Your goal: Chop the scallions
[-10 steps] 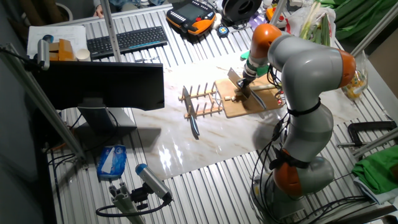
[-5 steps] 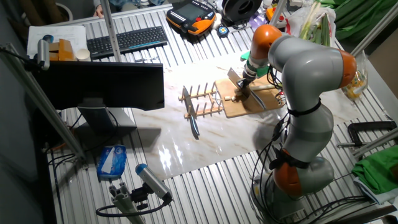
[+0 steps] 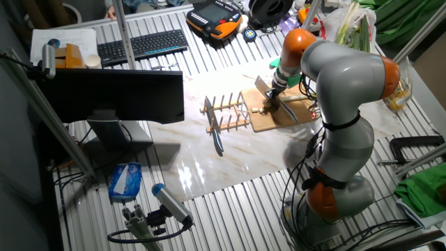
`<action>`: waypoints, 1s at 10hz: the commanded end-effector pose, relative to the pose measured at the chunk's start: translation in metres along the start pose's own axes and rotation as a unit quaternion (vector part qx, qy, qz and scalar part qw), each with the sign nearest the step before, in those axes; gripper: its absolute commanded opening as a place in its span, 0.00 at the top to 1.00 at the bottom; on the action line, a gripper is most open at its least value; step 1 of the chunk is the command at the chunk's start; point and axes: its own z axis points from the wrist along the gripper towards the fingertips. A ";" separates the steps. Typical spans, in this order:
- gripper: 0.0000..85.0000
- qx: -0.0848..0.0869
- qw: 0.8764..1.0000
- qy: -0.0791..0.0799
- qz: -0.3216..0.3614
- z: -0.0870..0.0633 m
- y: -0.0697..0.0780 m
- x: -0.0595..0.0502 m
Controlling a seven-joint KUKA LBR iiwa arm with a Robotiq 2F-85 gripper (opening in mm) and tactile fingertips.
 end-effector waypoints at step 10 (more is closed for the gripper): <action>0.81 0.004 1.000 -0.003 0.004 -0.008 0.002 -0.003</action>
